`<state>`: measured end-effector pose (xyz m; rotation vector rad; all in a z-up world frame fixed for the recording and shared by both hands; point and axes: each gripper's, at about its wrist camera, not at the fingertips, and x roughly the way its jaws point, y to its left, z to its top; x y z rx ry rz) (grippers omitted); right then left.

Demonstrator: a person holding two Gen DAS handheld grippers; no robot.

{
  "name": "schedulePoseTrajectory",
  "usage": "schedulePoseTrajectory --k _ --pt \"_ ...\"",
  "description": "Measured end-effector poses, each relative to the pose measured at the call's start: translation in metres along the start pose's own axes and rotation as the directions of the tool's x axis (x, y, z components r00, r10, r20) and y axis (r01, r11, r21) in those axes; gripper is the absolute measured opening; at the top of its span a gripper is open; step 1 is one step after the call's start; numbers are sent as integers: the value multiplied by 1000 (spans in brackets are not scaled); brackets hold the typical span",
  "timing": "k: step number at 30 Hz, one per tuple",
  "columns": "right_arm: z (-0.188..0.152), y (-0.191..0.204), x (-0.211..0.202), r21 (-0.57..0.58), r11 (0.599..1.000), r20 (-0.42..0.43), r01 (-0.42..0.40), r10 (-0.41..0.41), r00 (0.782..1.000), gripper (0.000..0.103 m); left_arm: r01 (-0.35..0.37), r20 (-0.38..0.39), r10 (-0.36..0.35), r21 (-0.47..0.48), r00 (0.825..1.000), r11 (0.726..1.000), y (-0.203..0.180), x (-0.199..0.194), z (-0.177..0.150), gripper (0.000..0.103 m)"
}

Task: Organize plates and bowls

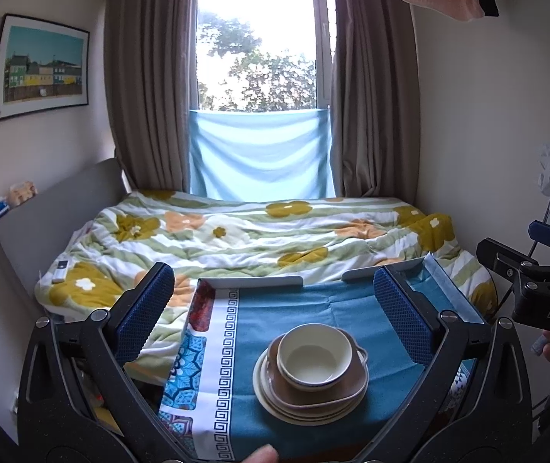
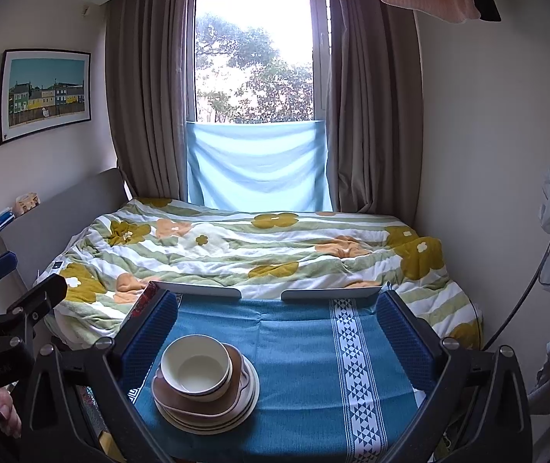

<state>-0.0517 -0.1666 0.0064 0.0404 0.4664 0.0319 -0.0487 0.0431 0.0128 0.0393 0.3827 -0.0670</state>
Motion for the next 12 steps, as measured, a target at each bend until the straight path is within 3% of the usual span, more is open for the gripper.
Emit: schedulePoseTrajectory --k 12 --pt "-1 1 0 3 1000 -2 1 -1 1000 102 -22 12 22 13 1000 1000 6 15 4 103"
